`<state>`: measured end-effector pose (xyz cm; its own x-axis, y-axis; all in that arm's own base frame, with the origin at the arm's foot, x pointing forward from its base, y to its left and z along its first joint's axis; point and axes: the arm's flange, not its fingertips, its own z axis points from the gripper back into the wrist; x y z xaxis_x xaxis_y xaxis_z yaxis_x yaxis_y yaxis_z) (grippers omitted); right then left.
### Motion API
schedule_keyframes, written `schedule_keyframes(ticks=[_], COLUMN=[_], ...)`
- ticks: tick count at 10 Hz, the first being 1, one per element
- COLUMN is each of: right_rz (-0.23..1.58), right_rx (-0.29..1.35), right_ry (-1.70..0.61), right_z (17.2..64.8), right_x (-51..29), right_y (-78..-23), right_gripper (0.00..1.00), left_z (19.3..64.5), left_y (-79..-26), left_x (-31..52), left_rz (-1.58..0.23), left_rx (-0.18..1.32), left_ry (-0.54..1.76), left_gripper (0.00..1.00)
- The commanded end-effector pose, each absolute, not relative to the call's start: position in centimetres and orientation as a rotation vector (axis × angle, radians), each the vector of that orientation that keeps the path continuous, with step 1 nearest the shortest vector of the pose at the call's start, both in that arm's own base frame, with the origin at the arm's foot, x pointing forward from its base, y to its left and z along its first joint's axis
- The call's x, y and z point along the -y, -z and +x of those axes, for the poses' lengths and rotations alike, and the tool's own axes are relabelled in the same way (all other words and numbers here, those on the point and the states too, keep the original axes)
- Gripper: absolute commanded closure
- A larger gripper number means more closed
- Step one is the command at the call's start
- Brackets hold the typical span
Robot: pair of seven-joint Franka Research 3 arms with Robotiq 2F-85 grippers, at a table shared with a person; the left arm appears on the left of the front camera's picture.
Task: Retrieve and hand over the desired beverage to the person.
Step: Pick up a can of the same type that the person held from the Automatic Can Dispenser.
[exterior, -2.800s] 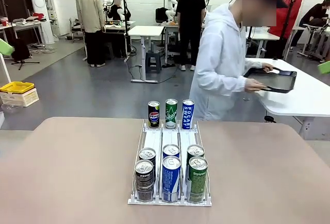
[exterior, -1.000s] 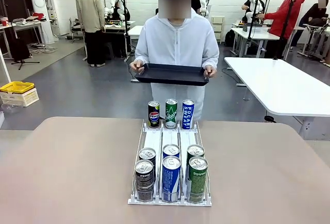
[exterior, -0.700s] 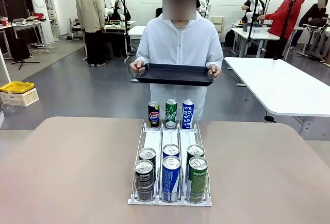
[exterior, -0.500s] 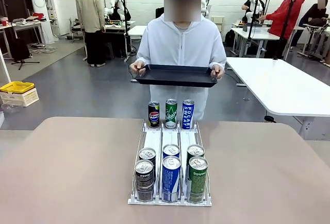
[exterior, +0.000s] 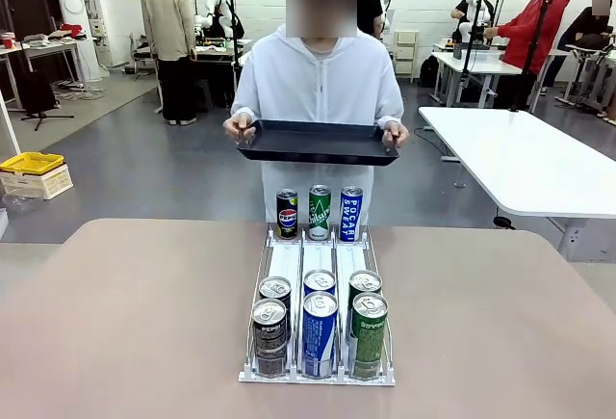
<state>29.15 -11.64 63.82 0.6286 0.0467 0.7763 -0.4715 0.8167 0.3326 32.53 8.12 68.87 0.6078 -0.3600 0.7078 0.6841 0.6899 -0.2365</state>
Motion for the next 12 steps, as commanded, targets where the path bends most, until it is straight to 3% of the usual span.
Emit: schedule_keyframes(ticks=[1,12], right_rz=[0.571,0.571], right_rx=[0.849,0.849], right_ry=[-0.321,-0.321], right_z=[29.23,29.23], right_x=[11.48,11.48], right_y=[-63.88,-63.88], right_gripper=[0.0,0.0], left_z=[32.56,32.56], left_y=[-68.99,-68.99], left_x=[-8.3,-8.3], left_rz=[-0.525,-0.525], left_rx=[0.681,0.681], left_ry=[0.651,0.651], left_gripper=[0.0,0.0])
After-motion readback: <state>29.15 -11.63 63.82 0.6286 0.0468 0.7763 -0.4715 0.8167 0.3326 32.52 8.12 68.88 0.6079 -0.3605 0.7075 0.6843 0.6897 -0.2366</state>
